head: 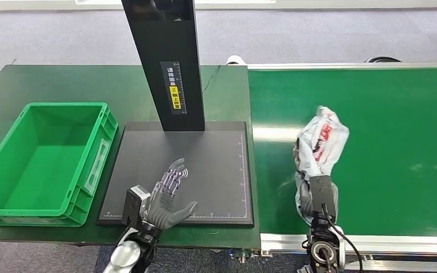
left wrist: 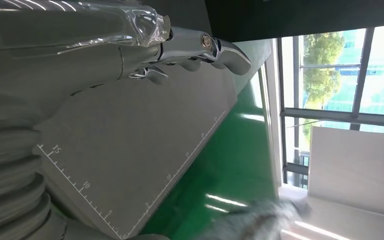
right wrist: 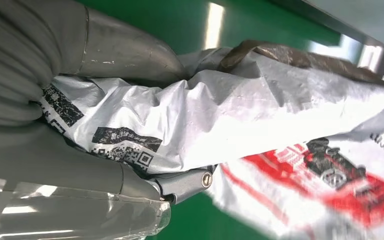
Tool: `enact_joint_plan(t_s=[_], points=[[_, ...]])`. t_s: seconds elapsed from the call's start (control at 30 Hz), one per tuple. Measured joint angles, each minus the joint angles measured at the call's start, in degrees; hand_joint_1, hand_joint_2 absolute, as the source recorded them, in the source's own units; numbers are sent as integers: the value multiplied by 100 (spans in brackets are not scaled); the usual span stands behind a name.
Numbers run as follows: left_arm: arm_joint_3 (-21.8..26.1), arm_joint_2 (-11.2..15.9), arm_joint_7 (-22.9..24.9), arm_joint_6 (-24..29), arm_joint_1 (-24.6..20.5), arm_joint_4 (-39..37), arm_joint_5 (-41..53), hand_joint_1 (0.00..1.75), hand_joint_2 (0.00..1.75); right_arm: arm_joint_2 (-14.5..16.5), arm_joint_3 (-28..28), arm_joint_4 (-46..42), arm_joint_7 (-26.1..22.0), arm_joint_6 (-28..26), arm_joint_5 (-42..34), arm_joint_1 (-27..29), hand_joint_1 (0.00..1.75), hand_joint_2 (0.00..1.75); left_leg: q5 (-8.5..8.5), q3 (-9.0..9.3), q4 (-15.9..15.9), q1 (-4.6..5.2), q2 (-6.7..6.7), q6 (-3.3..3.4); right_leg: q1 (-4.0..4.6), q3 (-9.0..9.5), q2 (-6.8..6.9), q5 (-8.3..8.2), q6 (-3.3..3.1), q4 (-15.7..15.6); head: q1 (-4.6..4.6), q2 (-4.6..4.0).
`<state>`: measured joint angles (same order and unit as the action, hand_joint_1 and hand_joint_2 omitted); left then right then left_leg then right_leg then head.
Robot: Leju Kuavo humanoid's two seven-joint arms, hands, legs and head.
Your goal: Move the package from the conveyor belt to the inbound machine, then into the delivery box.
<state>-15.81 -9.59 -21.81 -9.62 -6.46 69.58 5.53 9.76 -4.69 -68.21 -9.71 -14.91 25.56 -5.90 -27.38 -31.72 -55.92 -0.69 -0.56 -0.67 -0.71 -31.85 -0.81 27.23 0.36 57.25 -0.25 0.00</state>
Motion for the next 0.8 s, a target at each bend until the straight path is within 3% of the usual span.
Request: enact_joint_plan(t_s=[0.1, 0.3, 0.6, 0.67, 0.8], points=[[1, 31, -7, 14, 7, 23, -32, 0, 175, 14, 11, -381, -237, -182, -243, 162, 175, 175, 0, -10, -1, 4, -4, 1, -4, -9, 2, 1, 1, -1, 0, 0], [-15, 67, -108, 49, 1, 20, -128, 0, 175, 86, 0, -1062, -1246, -771, -1110, 368, 175, 175, -1, -15, -1, 5, -3, 1, -5, -16, 2, 1, 2, -1, -1, 0], [-55, 76, -206, 58, -63, -21, -194, 0, 175, 153, 68, -1598, -2061, -1507, -927, 452, 175, 175, 0, -16, -1, 4, -3, 1, -4, -15, 1, 1, 1, -1, 0, 0], [-60, 85, -229, 54, -91, -34, -219, 0, 175, 132, 203, -1672, -2073, -1370, -667, 440, 175, 175, 0, -16, -1, 4, -1, 0, -4, -15, 0, 1, 1, -1, 0, 0], [-67, 111, -384, 58, -178, -81, -240, 0, 175, -12, 728, -1688, -1752, -478, 357, 356, 175, 175, 0, -16, 0, 4, -4, 0, -3, -15, 1, 1, 1, -1, -1, 0]])
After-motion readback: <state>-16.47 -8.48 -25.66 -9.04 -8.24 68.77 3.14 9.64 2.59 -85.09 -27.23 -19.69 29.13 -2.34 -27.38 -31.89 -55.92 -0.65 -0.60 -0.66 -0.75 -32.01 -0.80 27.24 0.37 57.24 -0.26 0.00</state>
